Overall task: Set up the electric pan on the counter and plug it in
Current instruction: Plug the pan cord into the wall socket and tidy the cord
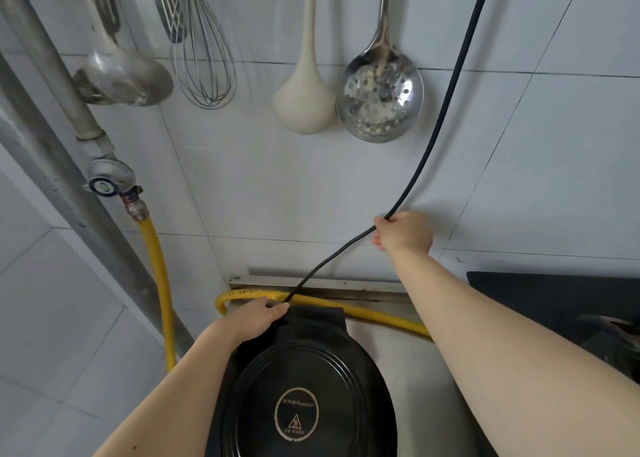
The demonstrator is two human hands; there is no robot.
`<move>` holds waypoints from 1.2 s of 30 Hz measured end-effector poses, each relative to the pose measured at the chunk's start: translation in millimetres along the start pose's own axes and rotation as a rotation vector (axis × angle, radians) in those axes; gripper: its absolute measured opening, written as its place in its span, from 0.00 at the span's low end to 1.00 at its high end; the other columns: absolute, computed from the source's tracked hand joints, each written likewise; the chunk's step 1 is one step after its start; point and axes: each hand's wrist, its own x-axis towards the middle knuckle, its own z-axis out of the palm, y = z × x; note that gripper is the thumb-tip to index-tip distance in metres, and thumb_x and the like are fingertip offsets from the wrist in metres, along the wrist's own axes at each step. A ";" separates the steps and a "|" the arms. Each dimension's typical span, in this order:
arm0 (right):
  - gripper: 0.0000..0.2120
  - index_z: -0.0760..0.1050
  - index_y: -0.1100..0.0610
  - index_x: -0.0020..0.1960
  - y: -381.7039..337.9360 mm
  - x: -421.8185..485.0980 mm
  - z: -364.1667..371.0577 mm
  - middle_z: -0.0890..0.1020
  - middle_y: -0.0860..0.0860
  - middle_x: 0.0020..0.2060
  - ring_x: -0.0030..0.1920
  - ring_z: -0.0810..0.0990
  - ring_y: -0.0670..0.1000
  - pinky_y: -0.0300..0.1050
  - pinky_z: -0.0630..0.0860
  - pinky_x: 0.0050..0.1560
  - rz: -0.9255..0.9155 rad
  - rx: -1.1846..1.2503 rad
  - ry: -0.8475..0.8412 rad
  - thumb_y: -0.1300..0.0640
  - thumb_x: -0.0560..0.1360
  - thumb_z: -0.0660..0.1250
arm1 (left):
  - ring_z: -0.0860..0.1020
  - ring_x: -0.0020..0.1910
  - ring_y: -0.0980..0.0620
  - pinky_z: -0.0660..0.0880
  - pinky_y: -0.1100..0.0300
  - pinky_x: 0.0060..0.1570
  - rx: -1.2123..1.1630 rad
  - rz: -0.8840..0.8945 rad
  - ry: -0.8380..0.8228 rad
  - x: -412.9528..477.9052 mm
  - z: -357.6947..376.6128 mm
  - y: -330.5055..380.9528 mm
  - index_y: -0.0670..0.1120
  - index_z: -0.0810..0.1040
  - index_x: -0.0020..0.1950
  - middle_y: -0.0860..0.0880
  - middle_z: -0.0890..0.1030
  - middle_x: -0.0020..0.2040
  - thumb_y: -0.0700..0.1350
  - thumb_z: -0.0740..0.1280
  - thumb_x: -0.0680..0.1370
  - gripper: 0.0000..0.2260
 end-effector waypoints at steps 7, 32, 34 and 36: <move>0.12 0.76 0.54 0.32 5.3 4.0 10.7 0.83 0.51 0.29 0.39 0.86 0.54 0.51 0.83 0.49 0.083 0.046 -0.041 0.58 0.74 0.69 | 0.75 0.59 0.49 0.69 0.57 0.57 -0.019 0.028 -0.063 -4.0 -3.6 11.5 0.49 0.75 0.63 0.49 0.78 0.60 0.55 0.56 0.81 0.17; 0.05 0.79 0.56 0.41 17.2 -20.0 20.2 0.85 0.53 0.36 0.35 0.83 0.49 0.42 0.82 0.40 -0.015 -0.077 -0.406 0.56 0.72 0.73 | 0.77 0.53 0.49 0.75 0.53 0.56 0.035 0.051 0.236 1.4 2.3 11.8 0.48 0.73 0.61 0.49 0.78 0.53 0.57 0.63 0.77 0.17; 0.05 0.79 0.55 0.40 17.9 -21.8 18.2 0.84 0.54 0.38 0.37 0.83 0.50 0.42 0.82 0.41 -0.017 -0.092 -0.416 0.57 0.73 0.73 | 0.76 0.52 0.50 0.74 0.54 0.55 0.028 0.056 0.236 -0.7 2.0 10.9 0.48 0.73 0.62 0.49 0.78 0.53 0.57 0.63 0.77 0.18; 0.05 0.78 0.55 0.39 19.7 -22.6 16.6 0.84 0.55 0.38 0.39 0.84 0.51 0.43 0.82 0.43 -0.011 -0.111 -0.416 0.59 0.73 0.72 | 0.75 0.53 0.51 0.71 0.57 0.55 0.010 0.053 0.231 -1.9 1.4 10.5 0.47 0.73 0.63 0.48 0.78 0.56 0.56 0.62 0.78 0.18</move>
